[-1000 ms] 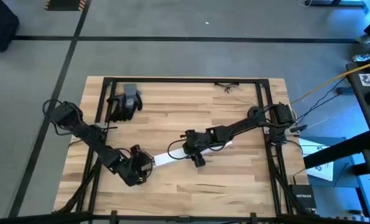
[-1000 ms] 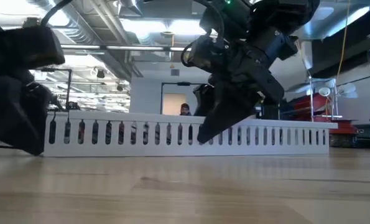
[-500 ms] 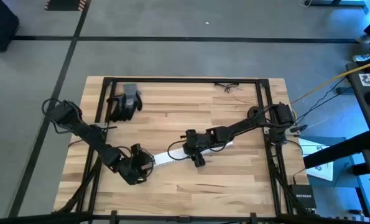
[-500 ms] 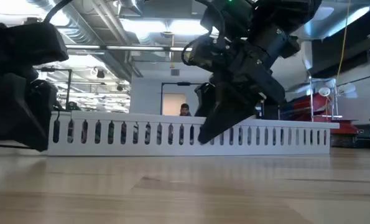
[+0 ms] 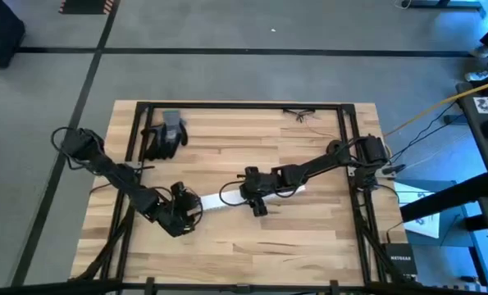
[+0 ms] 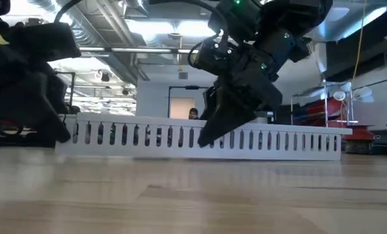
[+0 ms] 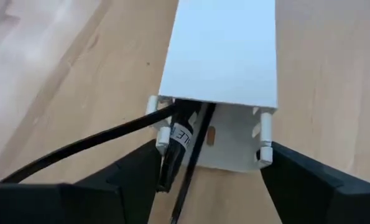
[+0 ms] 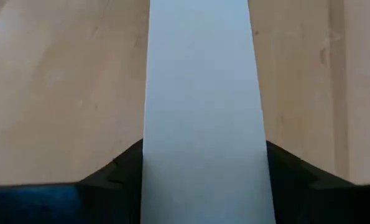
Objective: Ziptie cables
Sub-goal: Close the white cable duct
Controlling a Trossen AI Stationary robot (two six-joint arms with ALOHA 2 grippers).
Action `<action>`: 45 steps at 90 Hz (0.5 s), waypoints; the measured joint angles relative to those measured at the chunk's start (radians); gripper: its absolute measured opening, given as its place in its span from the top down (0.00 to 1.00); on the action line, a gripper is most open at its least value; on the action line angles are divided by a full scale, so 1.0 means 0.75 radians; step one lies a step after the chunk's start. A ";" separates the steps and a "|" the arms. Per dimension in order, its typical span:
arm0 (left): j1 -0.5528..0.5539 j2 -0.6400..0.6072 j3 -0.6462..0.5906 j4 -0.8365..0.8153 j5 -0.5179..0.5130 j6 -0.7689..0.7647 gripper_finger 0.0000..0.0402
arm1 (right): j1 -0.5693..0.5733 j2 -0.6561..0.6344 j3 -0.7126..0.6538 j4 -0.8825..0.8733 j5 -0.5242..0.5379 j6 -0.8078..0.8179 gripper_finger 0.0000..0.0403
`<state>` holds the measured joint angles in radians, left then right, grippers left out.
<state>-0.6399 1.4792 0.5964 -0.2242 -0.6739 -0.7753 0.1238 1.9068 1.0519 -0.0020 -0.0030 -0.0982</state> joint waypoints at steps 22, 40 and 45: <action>-0.001 0.003 0.000 0.000 -0.049 0.073 0.51 | -0.001 0.002 -0.003 0.028 -0.021 -0.002 0.46; 0.006 0.042 0.000 0.022 -0.068 0.073 0.67 | -0.003 0.019 -0.004 0.096 -0.035 0.001 0.46; 0.009 0.060 0.000 0.033 -0.070 0.073 0.68 | -0.004 0.032 -0.004 0.108 -0.041 0.001 0.46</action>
<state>-0.6329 1.5242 0.5968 -0.1992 -0.7262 -0.7205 0.1211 1.9308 1.0489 0.0791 -0.0341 -0.0975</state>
